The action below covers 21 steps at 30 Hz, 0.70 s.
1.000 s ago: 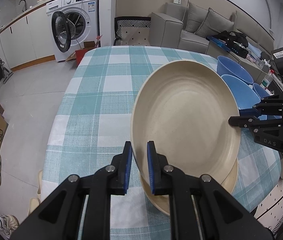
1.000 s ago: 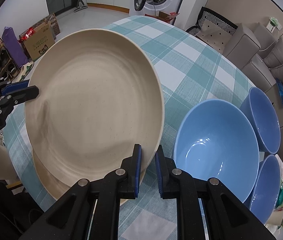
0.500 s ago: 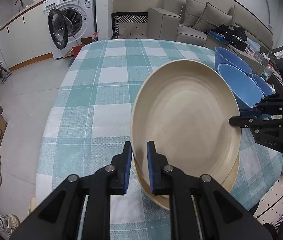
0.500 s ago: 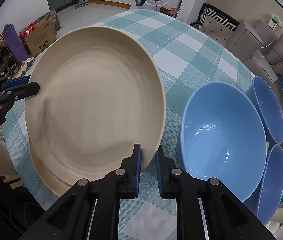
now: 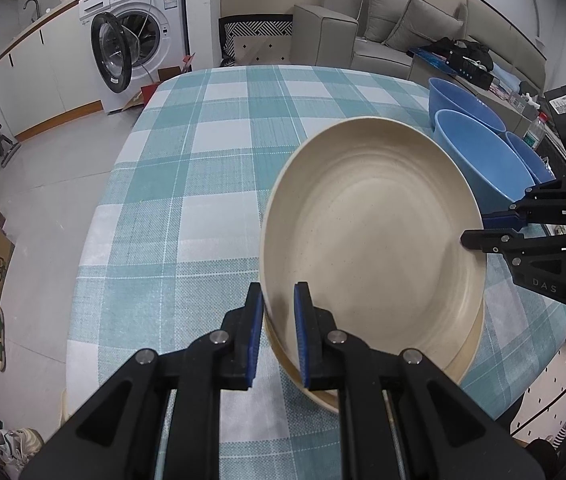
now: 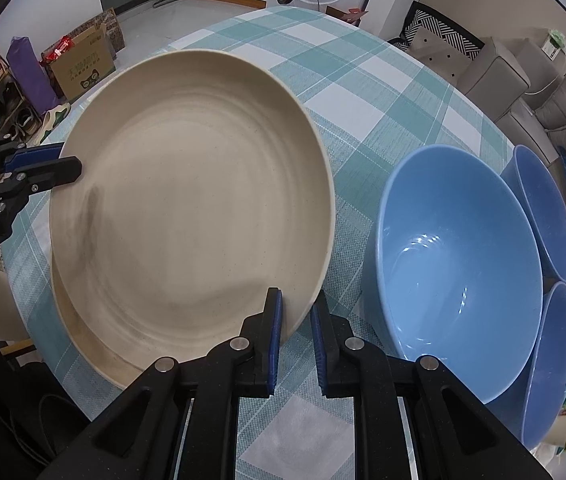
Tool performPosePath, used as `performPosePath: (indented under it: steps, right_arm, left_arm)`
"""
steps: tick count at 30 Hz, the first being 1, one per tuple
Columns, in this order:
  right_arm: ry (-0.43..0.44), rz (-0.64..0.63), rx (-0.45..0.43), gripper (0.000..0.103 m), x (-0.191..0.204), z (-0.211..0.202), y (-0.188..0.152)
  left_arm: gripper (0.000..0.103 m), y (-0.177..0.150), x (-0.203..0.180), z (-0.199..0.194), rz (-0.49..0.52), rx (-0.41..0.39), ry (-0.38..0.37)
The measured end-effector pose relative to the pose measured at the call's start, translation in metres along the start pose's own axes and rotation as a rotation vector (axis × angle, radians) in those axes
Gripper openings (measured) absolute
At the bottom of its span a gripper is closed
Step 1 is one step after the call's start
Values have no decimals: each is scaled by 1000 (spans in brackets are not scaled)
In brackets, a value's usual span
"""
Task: Organize plates and bowls
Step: 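Lower the smaller cream plate onto the large cream plate with both grippers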
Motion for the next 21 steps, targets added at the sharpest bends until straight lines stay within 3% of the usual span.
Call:
performPosePath:
  steps: [21]
  right_arm:
    - [-37,-45,24,18,7,12,-4]
  left_arm:
    - [16,-11,-5,12,35,53,28]
Point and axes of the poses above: each gripper's, at about its wrist camera, not at the fingertips, and z roughly the way its jaws point, x to its left, y to its top, the point moved 8 cm from there along z, roughly the way its jaws point, and after that the axes turned 11 degrees about x, right-handed, at the moved point
